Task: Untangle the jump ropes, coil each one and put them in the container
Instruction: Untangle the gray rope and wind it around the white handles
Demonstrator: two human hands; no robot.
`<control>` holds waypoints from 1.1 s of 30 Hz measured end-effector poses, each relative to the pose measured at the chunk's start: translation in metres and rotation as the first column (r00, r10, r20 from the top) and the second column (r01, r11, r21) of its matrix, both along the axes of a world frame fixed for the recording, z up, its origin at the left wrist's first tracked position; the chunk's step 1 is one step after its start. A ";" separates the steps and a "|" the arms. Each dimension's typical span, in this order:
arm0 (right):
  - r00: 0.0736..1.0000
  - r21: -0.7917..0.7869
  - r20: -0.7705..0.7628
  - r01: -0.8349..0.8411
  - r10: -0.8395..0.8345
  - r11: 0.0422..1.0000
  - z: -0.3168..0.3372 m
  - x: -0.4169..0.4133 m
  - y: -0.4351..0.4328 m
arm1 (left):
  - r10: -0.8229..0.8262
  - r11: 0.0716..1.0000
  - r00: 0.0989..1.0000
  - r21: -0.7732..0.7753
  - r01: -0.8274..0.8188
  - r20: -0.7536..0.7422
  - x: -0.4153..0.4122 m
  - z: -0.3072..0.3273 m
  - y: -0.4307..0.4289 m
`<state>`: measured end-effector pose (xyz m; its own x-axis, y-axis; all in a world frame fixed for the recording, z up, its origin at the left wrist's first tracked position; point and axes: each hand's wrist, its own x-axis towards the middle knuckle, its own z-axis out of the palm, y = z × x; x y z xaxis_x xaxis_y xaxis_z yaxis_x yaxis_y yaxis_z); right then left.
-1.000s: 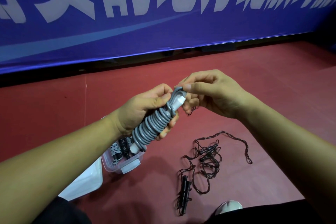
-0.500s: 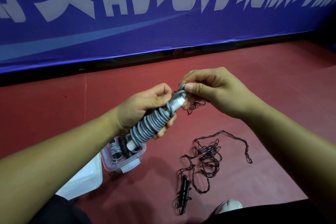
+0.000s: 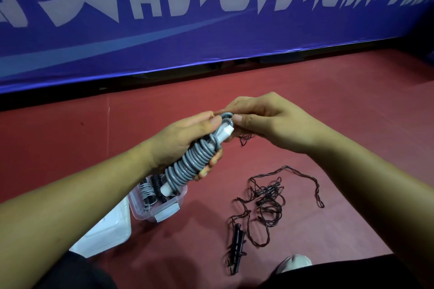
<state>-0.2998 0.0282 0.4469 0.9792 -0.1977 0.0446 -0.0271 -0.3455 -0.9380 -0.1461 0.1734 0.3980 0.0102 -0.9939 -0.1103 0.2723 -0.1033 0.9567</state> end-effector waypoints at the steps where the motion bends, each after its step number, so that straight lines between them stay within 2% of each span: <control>1: 1.000 -0.001 0.003 0.007 -0.007 1.000 0.000 0.000 0.000 | 0.002 1.000 1.000 0.002 -0.002 0.000 -0.001 0.000 -0.001; 4: 0.999 0.025 0.025 0.034 -0.034 0.999 -0.002 0.002 -0.001 | 0.026 1.000 1.000 -0.006 -0.026 0.011 -0.002 0.003 -0.001; 8: 0.991 0.201 0.072 0.096 -0.112 0.975 -0.005 0.008 0.007 | 0.043 0.999 0.999 -0.020 -0.043 -0.010 -0.002 0.007 -0.002; 13: 0.969 0.341 0.097 0.183 -0.229 0.922 -0.006 0.017 0.013 | 0.104 0.995 0.994 -0.001 -0.104 -0.009 -0.003 0.009 -0.004; 19: 0.971 0.314 0.122 0.160 -0.206 0.936 -0.007 0.018 0.013 | 0.161 0.987 0.987 0.004 -0.161 0.003 0.000 0.007 0.000; 24: 0.973 0.078 0.048 0.220 -0.224 0.972 -0.007 0.020 0.013 | 0.190 0.976 0.977 0.086 -0.198 0.100 -0.002 0.004 0.002; 29: 0.925 0.180 0.036 0.367 -0.378 0.913 -0.015 0.028 0.010 | 0.299 0.945 0.949 0.108 -0.309 0.096 0.000 0.000 0.000; 33: 0.931 0.121 0.054 0.353 -0.362 0.928 -0.023 0.031 0.014 | 0.366 0.921 0.929 0.120 -0.370 0.052 0.004 -0.003 0.003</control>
<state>-0.2690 0.0427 0.4235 0.8374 -0.5417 0.0728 -0.0594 -0.2227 -0.9731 -0.1420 0.1766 0.3955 0.3775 -0.8975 -0.2279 0.2872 -0.1205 0.9503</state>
